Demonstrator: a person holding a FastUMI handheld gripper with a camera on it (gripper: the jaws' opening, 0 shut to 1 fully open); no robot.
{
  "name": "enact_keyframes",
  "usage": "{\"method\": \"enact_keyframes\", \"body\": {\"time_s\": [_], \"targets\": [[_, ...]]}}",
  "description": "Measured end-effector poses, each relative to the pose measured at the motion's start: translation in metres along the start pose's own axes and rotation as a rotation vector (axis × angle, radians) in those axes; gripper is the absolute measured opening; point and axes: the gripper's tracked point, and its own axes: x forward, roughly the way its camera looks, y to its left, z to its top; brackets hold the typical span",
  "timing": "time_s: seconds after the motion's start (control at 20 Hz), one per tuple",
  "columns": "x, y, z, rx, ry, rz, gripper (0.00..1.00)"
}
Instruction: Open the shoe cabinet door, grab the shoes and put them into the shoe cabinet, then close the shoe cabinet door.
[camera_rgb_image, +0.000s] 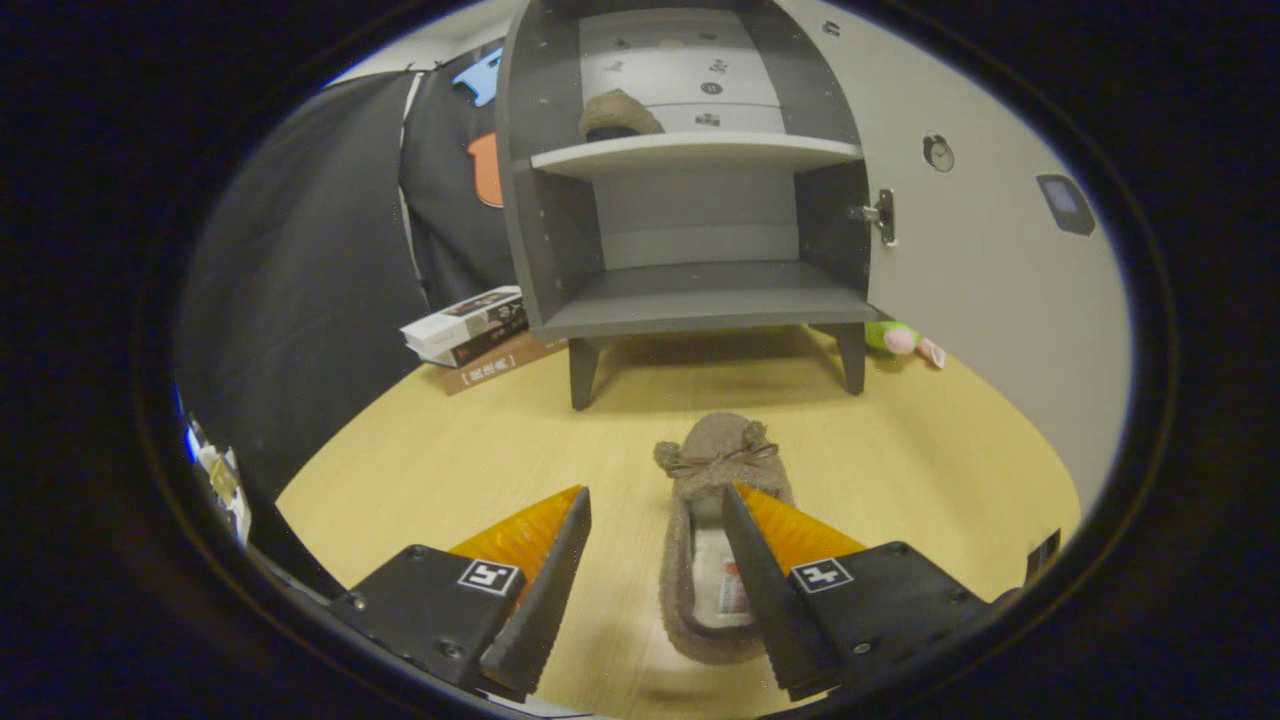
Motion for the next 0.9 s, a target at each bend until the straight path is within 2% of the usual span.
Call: {"method": "enact_keyframes", "body": {"time_s": [0.1,0.15,0.25,0.3,0.4,0.55,0.9], "targets": [[0.017,-0.007,-0.012,0.040,0.059,-0.051,0.73],[0.025,-0.007,-0.017,0.062,0.087,-0.062,0.63],[0.044,-0.007,-0.027,0.075,0.127,-0.055,0.45],[0.056,-0.015,-0.025,0.072,0.114,-0.060,0.40],[0.056,-0.014,-0.022,0.135,0.098,-0.013,0.10],[0.050,-0.013,-0.017,0.124,0.076,0.024,0.08],[0.017,-0.027,-0.001,0.075,0.028,0.007,0.07]]}}
